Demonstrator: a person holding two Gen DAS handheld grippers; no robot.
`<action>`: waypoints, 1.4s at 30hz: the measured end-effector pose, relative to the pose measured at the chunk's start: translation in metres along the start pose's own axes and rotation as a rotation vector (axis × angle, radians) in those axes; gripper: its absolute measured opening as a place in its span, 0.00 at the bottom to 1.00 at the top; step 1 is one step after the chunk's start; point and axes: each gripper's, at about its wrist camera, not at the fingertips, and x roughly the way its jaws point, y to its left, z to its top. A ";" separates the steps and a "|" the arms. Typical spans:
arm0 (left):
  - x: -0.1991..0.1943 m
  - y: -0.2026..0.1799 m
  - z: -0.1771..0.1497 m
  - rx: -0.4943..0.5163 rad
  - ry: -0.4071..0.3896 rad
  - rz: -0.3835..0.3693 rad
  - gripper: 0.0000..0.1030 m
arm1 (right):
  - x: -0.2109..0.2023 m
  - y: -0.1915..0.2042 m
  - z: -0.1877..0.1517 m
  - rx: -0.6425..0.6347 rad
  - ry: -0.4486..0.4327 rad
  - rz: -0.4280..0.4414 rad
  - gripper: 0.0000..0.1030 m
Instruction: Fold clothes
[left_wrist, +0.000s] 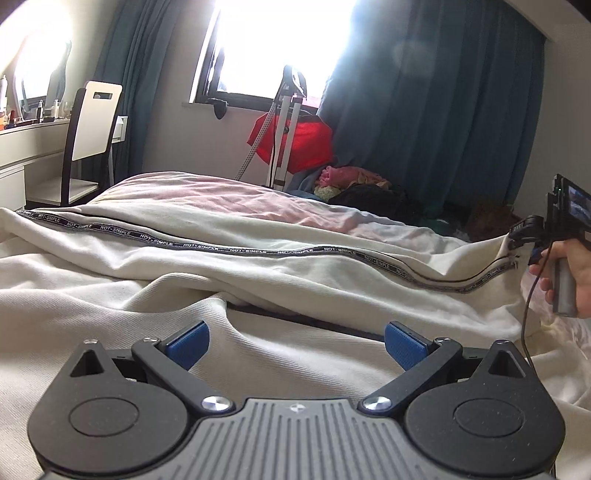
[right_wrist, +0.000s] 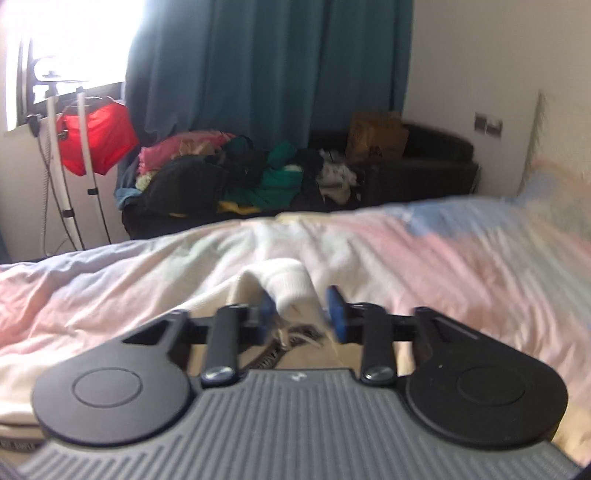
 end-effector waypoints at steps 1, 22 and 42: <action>0.001 0.001 0.000 -0.007 0.007 0.000 0.99 | 0.002 -0.006 -0.003 0.043 0.008 0.012 0.78; -0.010 0.016 -0.005 -0.113 0.020 -0.052 0.99 | 0.015 -0.081 -0.117 0.725 0.197 0.226 0.41; -0.077 0.007 0.033 0.011 -0.031 0.052 1.00 | -0.044 -0.189 -0.142 0.727 0.047 0.088 0.09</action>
